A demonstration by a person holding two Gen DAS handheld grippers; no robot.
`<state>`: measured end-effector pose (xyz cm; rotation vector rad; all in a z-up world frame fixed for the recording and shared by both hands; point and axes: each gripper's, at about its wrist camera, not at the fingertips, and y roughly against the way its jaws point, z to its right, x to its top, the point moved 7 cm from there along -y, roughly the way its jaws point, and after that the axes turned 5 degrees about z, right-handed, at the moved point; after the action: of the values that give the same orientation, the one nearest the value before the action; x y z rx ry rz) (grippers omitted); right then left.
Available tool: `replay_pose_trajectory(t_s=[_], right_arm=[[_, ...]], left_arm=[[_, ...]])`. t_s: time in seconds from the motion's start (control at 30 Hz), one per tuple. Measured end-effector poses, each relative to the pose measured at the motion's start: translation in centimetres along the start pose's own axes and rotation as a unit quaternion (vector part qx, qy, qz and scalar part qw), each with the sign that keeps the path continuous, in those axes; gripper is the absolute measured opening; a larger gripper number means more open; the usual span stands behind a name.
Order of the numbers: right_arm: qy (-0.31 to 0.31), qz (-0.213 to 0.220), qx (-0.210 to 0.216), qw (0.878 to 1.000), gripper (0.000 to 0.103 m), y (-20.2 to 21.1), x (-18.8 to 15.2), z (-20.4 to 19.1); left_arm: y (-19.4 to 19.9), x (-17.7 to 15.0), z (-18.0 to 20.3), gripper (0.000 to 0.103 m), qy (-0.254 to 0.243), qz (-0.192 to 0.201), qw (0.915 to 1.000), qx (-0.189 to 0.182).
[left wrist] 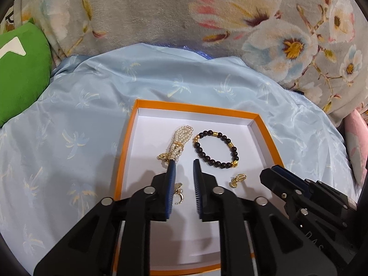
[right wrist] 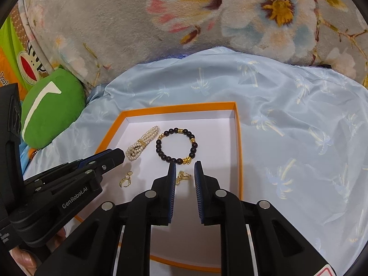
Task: Organize jewelry
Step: 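Withdraw both tools from the orange box, then lower the open right tool onto the silver watch and close it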
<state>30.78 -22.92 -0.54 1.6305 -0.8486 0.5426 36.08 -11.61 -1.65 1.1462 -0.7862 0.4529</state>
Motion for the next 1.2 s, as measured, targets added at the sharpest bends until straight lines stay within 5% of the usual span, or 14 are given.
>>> replay_pose_trajectory(t_s=[0.27,0.57,0.9,1.2], right_arm=[[0.0,0.027,-0.008,1.0,0.018,5.7,-1.7,0.5],[0.0,0.038,-0.038,0.999,0.026,13.6,-9.0,0.7],[-0.037,0.013,-0.044,0.998,0.026,16.5,-15.8,0.9],[-0.039,0.001,-0.04,0.998,0.026,16.3,-17.2,0.3]], left_arm=[[4.4,-1.6,-1.0,0.017,-0.007,0.019,0.9998,0.005],[12.8,-8.4,-2.9,0.028,-0.003,0.034,0.9992,0.02],[17.0,-14.7,-3.6,0.03,0.036,0.023,0.9989,0.02],[17.0,-16.8,-3.1,0.032,0.032,0.003,0.9993,0.018]])
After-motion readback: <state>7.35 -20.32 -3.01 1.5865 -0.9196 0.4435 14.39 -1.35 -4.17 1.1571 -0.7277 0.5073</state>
